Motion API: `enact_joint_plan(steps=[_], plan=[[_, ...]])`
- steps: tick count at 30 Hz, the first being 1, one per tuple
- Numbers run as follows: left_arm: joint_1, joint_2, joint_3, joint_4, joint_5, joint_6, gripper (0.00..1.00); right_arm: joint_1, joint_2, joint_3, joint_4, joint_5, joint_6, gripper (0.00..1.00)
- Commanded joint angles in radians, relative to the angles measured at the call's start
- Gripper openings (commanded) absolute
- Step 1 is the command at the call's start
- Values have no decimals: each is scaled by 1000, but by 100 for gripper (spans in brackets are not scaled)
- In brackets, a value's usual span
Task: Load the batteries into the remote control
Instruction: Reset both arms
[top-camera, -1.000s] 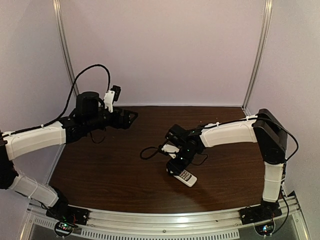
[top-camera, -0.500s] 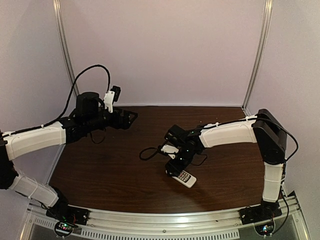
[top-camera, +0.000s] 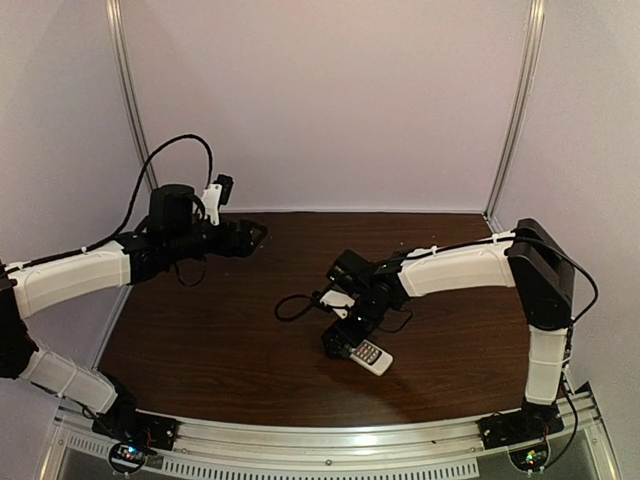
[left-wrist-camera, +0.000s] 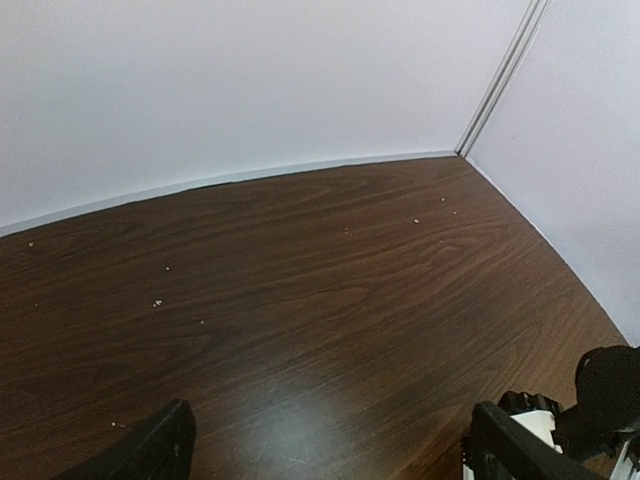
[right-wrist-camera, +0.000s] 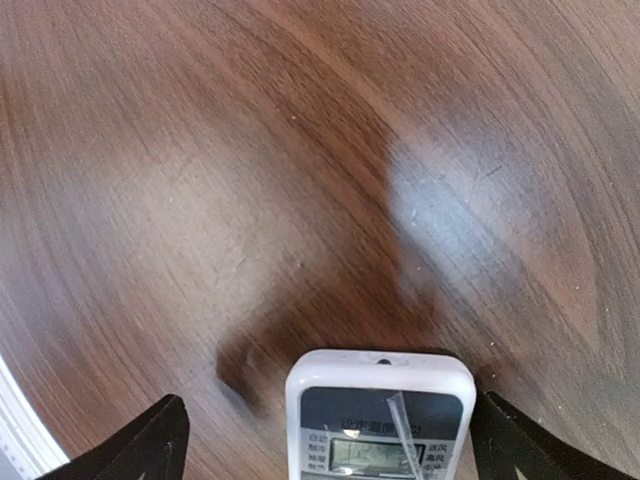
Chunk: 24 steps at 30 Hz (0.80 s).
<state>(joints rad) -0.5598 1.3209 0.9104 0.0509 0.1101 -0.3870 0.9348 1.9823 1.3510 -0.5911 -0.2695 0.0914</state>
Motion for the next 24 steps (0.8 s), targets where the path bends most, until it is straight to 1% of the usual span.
enact_joint_plan(steps=[1,3,7,11,14,19,22,24], plan=[[50,35,72,-46,56,-56,98,-30,-91,1,24,-15,22,100],[66,58,112,-106,51,-60,97,-59,-138,-6,49,-20,27,100],[68,112,217,-233,-41,-25,97,-139,-255,-49,130,-22,45,100],[69,157,293,-290,-45,16,97,-254,-377,-110,218,-59,83,100],[70,189,325,-308,-48,21,97,-349,-468,-163,279,-69,116,100],[70,223,301,-308,-29,-8,97,-452,-618,-314,400,-79,183,100],[70,247,250,-308,-30,-36,97,-482,-697,-441,491,-89,230,100],[70,247,188,-280,-24,-60,97,-493,-743,-528,537,-85,250,100]])
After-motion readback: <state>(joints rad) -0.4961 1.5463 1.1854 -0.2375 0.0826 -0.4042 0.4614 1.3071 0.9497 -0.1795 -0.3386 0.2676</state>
